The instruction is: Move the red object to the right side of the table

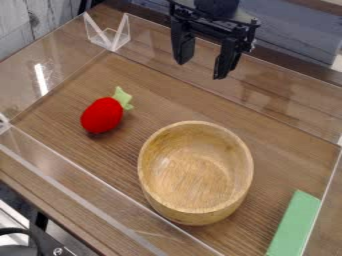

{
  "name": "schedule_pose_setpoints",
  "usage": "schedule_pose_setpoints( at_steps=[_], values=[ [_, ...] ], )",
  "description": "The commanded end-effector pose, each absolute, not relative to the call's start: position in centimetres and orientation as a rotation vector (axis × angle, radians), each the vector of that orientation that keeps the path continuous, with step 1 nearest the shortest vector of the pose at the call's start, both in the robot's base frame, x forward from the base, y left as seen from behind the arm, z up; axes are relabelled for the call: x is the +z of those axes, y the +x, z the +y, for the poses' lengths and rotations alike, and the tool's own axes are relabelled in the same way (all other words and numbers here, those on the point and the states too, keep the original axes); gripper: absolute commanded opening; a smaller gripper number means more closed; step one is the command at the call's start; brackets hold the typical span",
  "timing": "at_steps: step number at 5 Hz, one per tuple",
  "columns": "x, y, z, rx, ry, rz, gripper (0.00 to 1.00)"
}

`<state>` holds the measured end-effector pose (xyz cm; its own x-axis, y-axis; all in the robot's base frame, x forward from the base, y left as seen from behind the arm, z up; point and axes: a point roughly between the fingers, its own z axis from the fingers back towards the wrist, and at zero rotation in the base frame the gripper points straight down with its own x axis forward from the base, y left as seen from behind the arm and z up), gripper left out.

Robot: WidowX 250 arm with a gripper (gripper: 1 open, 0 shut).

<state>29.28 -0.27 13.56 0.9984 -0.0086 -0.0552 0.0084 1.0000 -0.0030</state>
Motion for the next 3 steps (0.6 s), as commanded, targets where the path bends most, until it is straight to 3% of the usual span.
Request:
schedule_pose_setpoints(
  at_steps=[1,3],
  values=[
    [12.7,29.2,0.1,-0.015,-0.005,0.084,1.0],
    [12.4,26.7,3.9,0.02,-0.015,0.069,1.0]
  ],
)
